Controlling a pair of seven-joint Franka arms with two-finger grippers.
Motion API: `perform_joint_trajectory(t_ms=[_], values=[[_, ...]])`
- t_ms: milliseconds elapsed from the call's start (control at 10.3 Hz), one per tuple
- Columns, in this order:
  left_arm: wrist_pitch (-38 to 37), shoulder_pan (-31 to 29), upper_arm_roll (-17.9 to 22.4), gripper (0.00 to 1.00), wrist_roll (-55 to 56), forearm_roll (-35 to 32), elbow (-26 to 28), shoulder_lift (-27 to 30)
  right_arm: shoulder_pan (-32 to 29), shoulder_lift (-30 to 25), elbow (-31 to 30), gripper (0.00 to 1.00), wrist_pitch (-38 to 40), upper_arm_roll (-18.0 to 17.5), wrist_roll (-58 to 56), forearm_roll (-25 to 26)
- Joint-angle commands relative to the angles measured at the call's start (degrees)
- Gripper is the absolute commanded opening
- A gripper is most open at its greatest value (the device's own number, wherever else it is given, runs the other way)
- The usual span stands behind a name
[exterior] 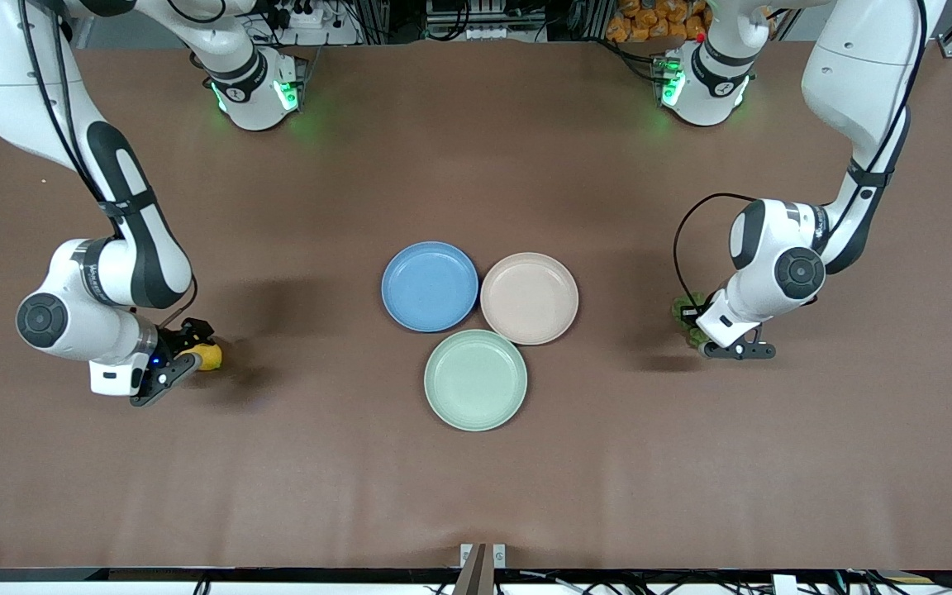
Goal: Place lemon and lettuce in plates
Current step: 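Carry the lettuce onto the beige plate while the right gripper grasps the lemon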
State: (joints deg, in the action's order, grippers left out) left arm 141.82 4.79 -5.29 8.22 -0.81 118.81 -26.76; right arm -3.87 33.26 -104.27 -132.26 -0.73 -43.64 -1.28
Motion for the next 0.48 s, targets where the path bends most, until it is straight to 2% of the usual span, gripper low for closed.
perform_joint_trajectory(t_ms=[0, 194, 387], values=[[-8.62, 2.50, 0.10, 0.00, 5.29, 0.64, -2.60, 4.42, 0.00, -0.12, -2.25, 1.00, -2.29, -0.33, -1.27, -2.93], [-16.10, 6.53, 0.02, 0.00, 12.57, 0.55, -5.77, 6.27, 0.26, -0.12, -4.35, 1.00, -5.53, -0.24, -1.44, -2.94], [-19.38, 11.01, -0.51, 0.00, 21.53, 0.55, -9.11, 6.28, 0.35, -0.21, -4.80, 1.00, -6.25, -0.15, -1.71, -2.85]])
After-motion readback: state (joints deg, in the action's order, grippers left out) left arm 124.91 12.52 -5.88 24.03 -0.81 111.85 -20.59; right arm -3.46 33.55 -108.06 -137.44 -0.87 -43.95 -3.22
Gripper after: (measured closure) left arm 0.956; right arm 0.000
